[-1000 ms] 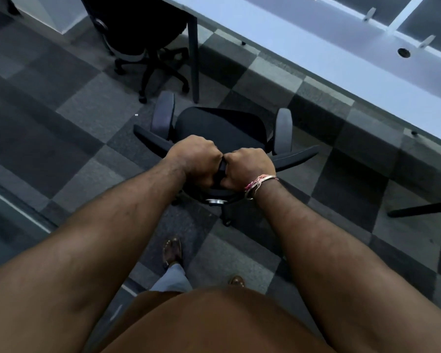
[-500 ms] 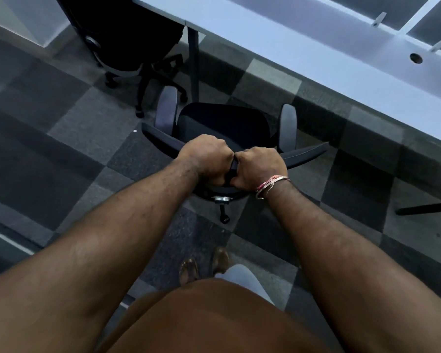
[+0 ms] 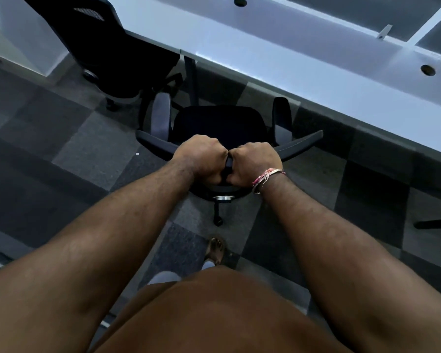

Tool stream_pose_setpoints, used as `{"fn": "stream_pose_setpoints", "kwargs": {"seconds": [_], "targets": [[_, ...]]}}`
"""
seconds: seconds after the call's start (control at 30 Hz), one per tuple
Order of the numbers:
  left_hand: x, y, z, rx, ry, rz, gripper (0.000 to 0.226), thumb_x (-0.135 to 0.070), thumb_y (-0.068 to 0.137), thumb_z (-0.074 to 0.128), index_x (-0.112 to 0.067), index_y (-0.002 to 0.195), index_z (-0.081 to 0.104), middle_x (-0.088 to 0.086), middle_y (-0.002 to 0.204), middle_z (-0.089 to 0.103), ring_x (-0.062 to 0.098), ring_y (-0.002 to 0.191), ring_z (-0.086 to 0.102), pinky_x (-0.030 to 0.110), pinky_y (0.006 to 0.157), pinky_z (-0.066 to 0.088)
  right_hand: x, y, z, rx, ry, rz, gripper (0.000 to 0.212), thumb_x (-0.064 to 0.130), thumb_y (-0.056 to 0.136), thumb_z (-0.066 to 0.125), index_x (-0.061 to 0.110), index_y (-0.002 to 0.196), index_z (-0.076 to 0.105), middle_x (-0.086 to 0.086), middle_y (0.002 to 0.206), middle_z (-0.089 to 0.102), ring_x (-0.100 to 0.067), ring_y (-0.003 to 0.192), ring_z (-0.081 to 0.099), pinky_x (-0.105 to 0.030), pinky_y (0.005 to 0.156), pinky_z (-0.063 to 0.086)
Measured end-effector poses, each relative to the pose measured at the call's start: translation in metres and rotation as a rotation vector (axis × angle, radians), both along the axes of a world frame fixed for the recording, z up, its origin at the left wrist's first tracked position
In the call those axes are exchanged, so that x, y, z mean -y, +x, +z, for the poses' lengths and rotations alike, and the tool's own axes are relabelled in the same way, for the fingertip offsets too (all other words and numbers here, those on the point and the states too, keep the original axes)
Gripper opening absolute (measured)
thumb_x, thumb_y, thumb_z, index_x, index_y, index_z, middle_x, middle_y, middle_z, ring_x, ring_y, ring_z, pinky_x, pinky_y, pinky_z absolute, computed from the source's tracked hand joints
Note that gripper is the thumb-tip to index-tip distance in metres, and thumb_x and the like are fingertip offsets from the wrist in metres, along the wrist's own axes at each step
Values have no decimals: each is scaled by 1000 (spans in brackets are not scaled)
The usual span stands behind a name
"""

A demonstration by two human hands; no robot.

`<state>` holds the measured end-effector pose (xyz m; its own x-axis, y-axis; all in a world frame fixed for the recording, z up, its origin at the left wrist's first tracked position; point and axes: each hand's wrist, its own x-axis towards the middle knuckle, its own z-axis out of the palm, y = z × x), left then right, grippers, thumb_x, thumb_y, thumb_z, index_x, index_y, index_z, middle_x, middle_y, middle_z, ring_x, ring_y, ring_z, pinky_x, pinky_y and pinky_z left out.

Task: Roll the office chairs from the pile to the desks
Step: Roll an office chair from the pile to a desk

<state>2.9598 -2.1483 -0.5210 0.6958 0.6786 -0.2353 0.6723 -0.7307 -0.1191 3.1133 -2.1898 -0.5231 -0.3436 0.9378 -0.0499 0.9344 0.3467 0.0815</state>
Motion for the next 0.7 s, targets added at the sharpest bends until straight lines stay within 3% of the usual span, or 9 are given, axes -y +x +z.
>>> {"fn": "stream_pose_setpoints", "kwargs": {"seconds": [0.1,0.3,0.53,0.7], "targets": [[-13,6,1,14,5,-8,22,-44,86,56,-24,77,60,-6,73,62,17,62,61,32,56,48,-13,5,2,-9,-16,-30,29,54,77,54,27,68,48,5,70,63,-22,64,61,-31,56,42],[-28,2,-3,26,11,-46,28,-50,88,52,-26,76,62,-7,72,62,17,60,60,35,57,55,-19,-2,6,15,-47,-86,27,52,79,55,28,69,48,8,65,49,-18,58,49,-31,55,42],[-21,-21,-6,22,-6,-107,26,-48,89,55,-26,79,63,-7,70,59,15,58,58,33,56,52,-4,-31,3,30,-55,-180,29,52,78,55,27,65,50,8,59,49,-19,55,55,-30,52,40],[-16,-50,-4,30,-31,-202,27,-49,91,54,-27,77,60,-8,67,55,15,58,55,32,56,46,13,-65,-2,31,-57,-273,27,52,76,55,27,66,52,5,64,60,-22,58,59,-31,55,45]]}}
